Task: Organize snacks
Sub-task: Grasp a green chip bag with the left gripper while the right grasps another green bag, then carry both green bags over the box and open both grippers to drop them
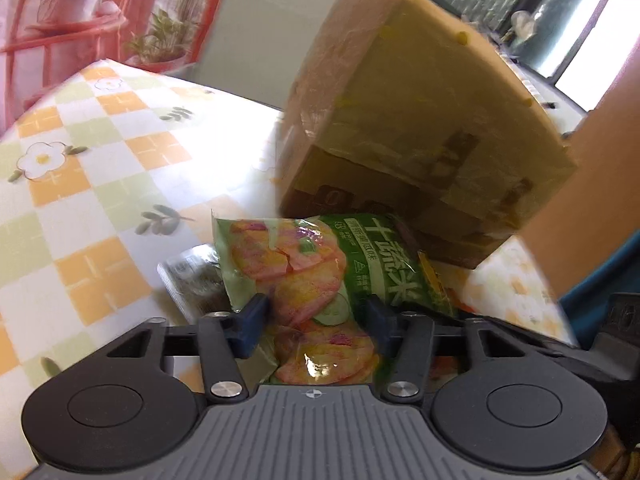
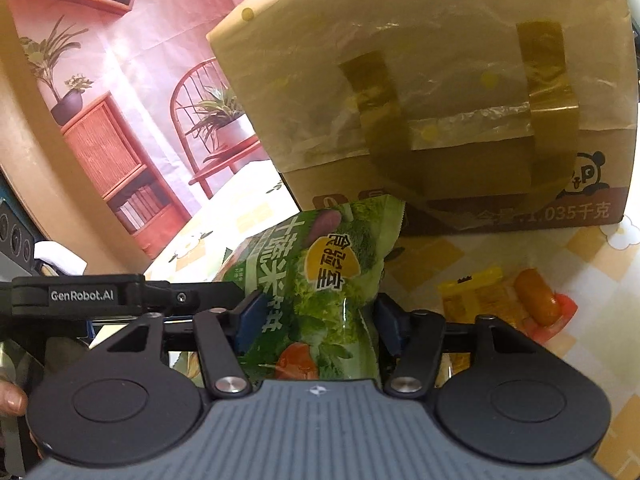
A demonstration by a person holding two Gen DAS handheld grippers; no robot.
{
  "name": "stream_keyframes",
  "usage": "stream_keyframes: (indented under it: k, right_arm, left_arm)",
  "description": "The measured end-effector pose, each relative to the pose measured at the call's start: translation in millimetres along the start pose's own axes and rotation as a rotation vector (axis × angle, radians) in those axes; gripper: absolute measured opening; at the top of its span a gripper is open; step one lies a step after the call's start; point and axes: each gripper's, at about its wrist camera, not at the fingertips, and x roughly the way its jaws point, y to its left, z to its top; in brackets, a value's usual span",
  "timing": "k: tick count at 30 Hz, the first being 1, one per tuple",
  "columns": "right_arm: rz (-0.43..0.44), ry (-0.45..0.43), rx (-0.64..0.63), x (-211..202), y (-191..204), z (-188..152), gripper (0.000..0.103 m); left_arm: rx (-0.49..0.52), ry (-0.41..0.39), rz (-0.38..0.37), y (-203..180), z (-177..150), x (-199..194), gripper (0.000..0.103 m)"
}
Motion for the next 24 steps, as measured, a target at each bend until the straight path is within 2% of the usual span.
stream_keyframes:
  k: [2, 9, 18, 24]
  right_arm:
    - [0.005, -0.007, -0.006, -3, 2, 0, 0.054]
    - [0.017, -0.018, -0.016, -11, 6, -1, 0.052]
    - [0.054, -0.119, -0.047, -44, 21, 10, 0.052]
    - [0.094, -0.213, -0.089, -76, 30, 35, 0.052]
  left_arm:
    - [0.008, 0.005, 0.003, -1, 0, -1, 0.056]
    - [0.010, -0.002, -0.015, -4, -1, -14, 0.055]
    - [0.085, -0.122, -0.038, -35, 14, -63, 0.055]
    - [0.160, -0.218, -0.049, -69, 40, -92, 0.055]
